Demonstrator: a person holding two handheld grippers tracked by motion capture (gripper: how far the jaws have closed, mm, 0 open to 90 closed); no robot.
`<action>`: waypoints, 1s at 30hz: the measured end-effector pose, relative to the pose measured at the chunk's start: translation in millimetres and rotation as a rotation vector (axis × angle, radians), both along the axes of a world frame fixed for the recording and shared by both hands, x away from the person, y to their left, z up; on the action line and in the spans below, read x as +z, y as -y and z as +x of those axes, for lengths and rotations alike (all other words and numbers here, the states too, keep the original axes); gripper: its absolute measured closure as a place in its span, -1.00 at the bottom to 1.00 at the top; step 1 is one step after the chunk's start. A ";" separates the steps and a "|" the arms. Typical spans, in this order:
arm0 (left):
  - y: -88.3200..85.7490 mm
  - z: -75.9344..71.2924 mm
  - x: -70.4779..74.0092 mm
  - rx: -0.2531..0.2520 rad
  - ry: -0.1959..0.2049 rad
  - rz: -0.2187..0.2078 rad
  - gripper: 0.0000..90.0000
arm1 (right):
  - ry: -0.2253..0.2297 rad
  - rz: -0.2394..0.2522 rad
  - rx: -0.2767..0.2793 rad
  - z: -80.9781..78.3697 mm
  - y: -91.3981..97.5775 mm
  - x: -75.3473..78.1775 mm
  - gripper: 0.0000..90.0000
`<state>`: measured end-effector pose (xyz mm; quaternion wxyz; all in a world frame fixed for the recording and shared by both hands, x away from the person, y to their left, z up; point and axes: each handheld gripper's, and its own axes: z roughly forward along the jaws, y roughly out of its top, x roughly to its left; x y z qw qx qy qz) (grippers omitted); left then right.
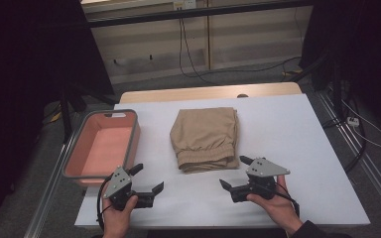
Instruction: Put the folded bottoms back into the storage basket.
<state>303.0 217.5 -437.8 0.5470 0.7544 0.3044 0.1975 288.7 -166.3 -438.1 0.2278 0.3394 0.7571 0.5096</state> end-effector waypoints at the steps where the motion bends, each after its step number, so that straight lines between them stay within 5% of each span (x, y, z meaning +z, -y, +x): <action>1: 0.0 0.1 0.0 0.001 0.000 0.001 -0.90 | -0.001 -0.011 0.011 2.0 -2.5 0.1 -0.93; 9: 3.2 -0.4 -0.8 -0.025 -0.005 0.026 -0.90 | -0.088 -0.043 0.038 16.2 -17.2 2.6 -0.88; 12: 2.3 0.2 -0.8 -0.025 -0.006 0.032 -0.90 | -0.080 -0.095 0.051 19.9 -21.1 5.3 -0.91; 16: 2.6 1.0 -1.3 -0.024 -0.012 0.031 -0.90 | -0.162 -0.147 0.105 28.5 -26.0 11.3 -0.83; 26: 4.5 1.8 -2.9 -0.038 -0.031 0.035 -0.90 | -0.174 -0.326 0.203 54.8 -48.3 18.5 -0.78; 30: 3.5 2.5 -2.7 -0.040 -0.030 0.044 -0.90 | -0.222 -0.356 0.246 72.5 -54.2 19.4 -0.71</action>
